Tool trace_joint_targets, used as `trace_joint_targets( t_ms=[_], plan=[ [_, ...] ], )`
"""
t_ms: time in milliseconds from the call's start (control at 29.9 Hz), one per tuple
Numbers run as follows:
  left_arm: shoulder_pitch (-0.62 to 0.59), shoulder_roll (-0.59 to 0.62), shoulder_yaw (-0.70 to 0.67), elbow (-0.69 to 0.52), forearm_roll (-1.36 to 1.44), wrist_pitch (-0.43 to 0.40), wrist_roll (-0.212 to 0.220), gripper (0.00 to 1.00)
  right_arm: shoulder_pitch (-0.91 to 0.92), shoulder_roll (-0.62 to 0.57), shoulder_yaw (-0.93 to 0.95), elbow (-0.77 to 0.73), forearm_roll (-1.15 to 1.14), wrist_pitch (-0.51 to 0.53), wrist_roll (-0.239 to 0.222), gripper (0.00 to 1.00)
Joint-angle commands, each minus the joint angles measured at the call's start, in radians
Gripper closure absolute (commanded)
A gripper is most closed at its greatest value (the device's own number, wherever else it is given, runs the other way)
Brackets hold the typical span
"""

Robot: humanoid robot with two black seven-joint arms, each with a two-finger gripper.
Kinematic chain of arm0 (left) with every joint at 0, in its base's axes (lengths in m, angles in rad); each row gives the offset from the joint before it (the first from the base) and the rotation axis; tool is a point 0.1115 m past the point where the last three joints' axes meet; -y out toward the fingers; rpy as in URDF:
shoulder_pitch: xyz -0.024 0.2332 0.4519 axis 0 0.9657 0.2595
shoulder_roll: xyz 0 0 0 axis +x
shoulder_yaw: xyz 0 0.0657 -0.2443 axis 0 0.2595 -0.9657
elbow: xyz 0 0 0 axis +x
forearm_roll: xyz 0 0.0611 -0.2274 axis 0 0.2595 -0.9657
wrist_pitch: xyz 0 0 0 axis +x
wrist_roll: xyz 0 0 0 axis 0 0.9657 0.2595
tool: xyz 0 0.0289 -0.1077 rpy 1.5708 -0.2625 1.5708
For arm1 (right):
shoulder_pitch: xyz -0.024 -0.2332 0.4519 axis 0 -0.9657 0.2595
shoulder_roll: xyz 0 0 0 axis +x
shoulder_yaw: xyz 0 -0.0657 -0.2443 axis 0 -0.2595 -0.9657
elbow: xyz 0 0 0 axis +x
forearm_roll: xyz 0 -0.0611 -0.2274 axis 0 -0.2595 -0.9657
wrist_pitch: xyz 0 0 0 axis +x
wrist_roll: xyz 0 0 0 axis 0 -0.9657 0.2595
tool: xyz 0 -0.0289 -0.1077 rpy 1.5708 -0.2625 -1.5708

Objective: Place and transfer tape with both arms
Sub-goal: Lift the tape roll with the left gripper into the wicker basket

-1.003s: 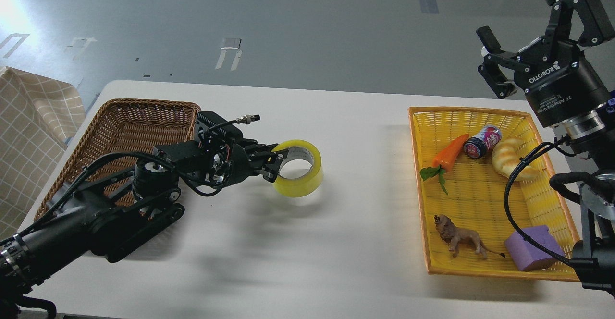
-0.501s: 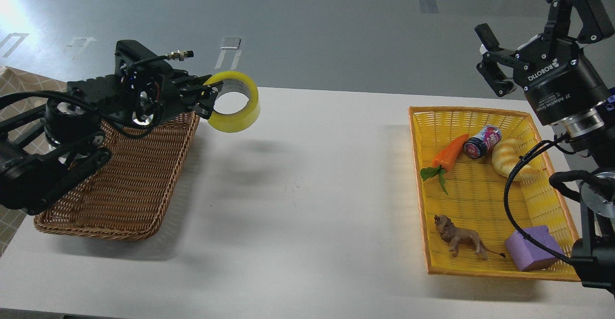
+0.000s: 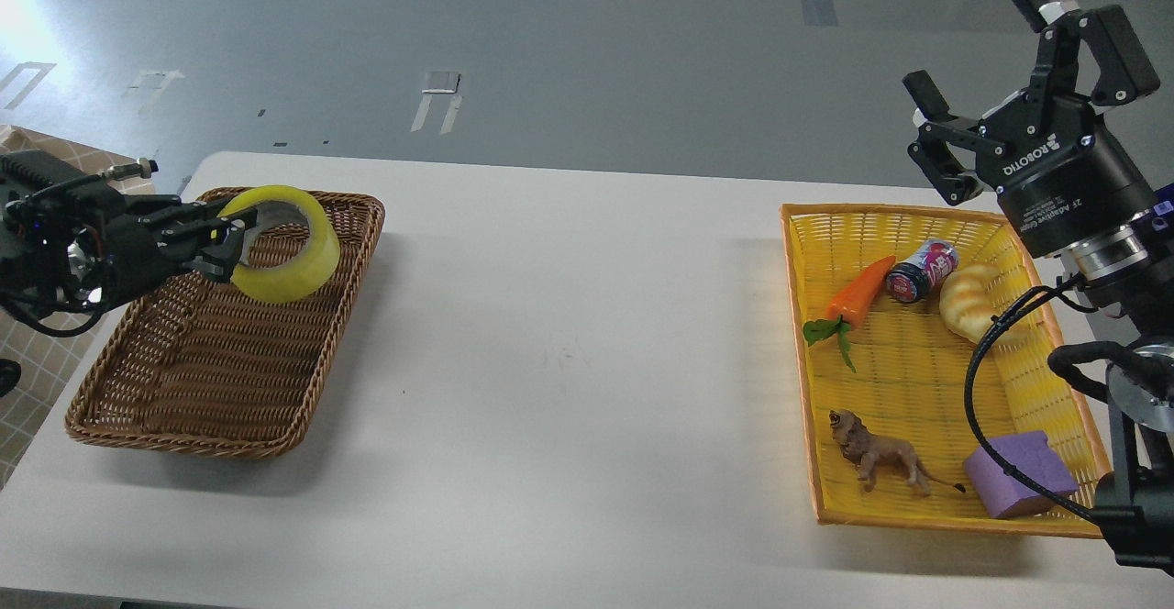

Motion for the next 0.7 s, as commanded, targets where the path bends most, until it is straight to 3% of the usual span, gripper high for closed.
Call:
trace_joint_targets(
  t_ms=[0, 134, 301, 434, 668],
  plan=[
    [0.009, 0.002, 0.003, 0.070, -0.021, 0.020, -0.048, 1.00, -0.013, -0.008, 0.000, 0.007, 0.000, 0.000, -0.001, 0.00],
    [0.044, -0.015, 0.004, 0.148, -0.039, 0.055, -0.081, 1.00, -0.026, -0.010, 0.000, 0.012, 0.000, 0.000, -0.001, 0.00],
    [0.089, -0.049, 0.006, 0.222, -0.045, 0.118, -0.088, 1.00, -0.030, -0.014, 0.000, 0.013, -0.002, 0.000, -0.004, 0.00],
    [0.109, -0.077, 0.006, 0.252, -0.067, 0.129, -0.156, 1.00, -0.029, -0.017, -0.001, 0.015, -0.005, 0.000, -0.007, 0.00],
    [0.114, -0.080, 0.008, 0.272, -0.108, 0.131, -0.160, 1.00, -0.029, -0.014, -0.004, 0.019, -0.011, 0.000, -0.014, 0.00]
  ],
)
